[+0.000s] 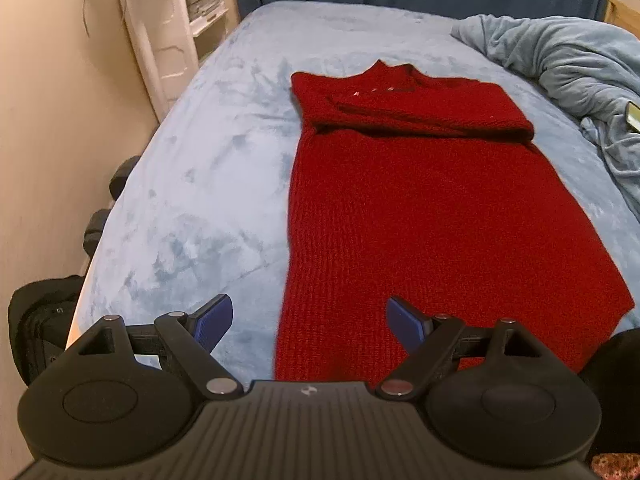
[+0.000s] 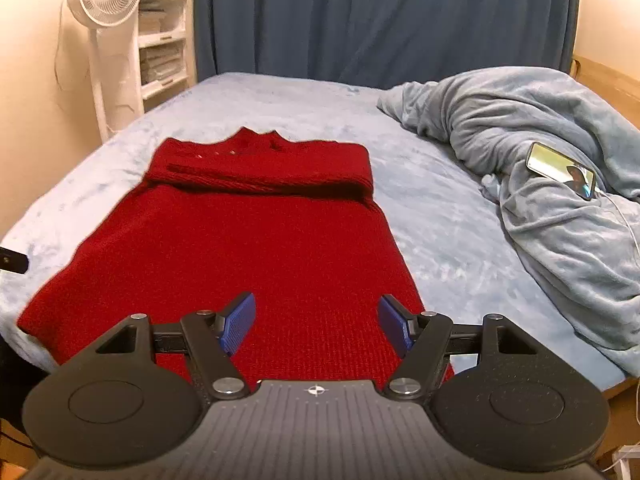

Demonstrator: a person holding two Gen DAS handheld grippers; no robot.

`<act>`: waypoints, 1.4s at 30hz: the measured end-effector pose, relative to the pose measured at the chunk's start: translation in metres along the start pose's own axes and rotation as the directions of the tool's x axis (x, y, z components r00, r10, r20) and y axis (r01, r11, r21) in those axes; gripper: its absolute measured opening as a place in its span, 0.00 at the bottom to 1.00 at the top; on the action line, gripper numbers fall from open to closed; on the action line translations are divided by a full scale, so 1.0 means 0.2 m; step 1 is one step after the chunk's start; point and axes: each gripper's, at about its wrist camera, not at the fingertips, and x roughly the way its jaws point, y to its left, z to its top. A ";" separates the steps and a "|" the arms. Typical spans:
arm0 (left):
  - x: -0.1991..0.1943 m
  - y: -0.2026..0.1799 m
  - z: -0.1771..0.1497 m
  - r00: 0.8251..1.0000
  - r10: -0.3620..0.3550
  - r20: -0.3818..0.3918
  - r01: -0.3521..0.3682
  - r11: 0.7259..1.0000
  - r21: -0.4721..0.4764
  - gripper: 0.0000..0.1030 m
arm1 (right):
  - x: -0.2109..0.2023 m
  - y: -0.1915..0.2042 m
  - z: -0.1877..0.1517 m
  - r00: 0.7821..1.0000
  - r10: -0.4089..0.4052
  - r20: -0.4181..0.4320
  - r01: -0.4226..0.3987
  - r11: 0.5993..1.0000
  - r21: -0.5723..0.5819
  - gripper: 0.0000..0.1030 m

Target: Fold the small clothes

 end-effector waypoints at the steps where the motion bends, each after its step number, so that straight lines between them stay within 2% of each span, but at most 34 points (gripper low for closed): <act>1: 0.02 0.01 0.00 1.000 0.001 -0.007 -0.001 1.000 -0.004 0.85 | 0.02 -0.02 0.00 1.000 -0.011 -0.005 0.011 1.000 0.010 0.68; 8: 0.22 0.03 -0.02 0.999 -0.002 -0.054 0.001 1.000 -0.022 0.85 | 0.19 -0.20 -0.01 0.996 -0.048 -0.075 0.053 0.997 0.064 0.69; 12: 0.35 0.03 -0.02 0.996 -0.031 -0.088 0.028 0.999 -0.026 0.85 | 0.38 -0.36 -0.02 0.982 -0.027 -0.185 0.045 0.995 0.093 0.72; 15: 0.46 0.01 -0.02 0.988 -0.017 -0.151 0.015 1.000 -0.014 0.85 | 0.53 -0.46 -0.05 0.956 -0.022 -0.294 0.069 0.986 0.150 0.72; 18: 0.54 -0.02 -0.02 0.982 -0.024 -0.186 0.024 1.000 -0.005 0.85 | 0.67 -0.53 -0.08 0.919 0.020 -0.395 0.070 0.975 0.213 0.72; 20: 0.59 -0.03 -0.02 0.978 -0.032 -0.208 0.032 0.999 -0.001 0.85 | 0.74 -0.55 -0.10 0.899 0.020 -0.437 0.086 0.971 0.222 0.72; 22: 0.64 -0.04 -0.01 0.971 -0.051 -0.235 0.052 0.999 0.000 0.92 | 0.81 -0.56 -0.12 0.881 0.022 -0.473 0.086 0.975 0.205 0.72; 23: 0.66 -0.04 -0.01 0.967 -0.059 -0.249 0.061 0.998 -0.003 1.00 | 0.84 -0.56 -0.13 0.871 0.021 -0.492 0.086 0.977 0.194 0.72; 24: 0.68 -0.04 0.00 0.965 -0.063 -0.253 0.064 0.998 -0.005 1.00 | 0.87 -0.56 -0.13 0.861 0.021 -0.509 0.085 0.979 0.185 0.73; 27: 0.72 -0.03 0.00 0.964 -0.066 -0.257 0.070 0.998 0.006 1.00 | 0.94 -0.57 -0.13 0.843 0.028 -0.537 0.080 0.981 0.177 0.80; 30: 0.72 -0.03 0.00 0.967 -0.069 -0.246 0.079 0.996 0.032 1.00 | 0.99 -0.59 -0.13 0.823 0.041 -0.567 0.080 0.979 0.187 0.83; 35: 0.71 -0.01 0.01 0.965 -0.076 -0.250 0.085 0.996 0.024 1.00 | 0.99 -0.65 -0.13 0.828 0.047 -0.559 0.098 0.969 0.227 0.86; 38: 0.73 -0.01 0.02 0.965 -0.068 -0.254 0.071 0.997 0.004 1.00 | 1.01 -0.68 -0.15 0.802 0.143 -0.581 0.046 0.953 0.298 0.82; 42: 0.73 -0.04 0.02 0.962 -0.047 -0.268 0.050 0.999 0.005 1.00 | 0.97 -0.66 -0.14 0.786 0.217 -0.579 -0.037 0.951 0.306 0.72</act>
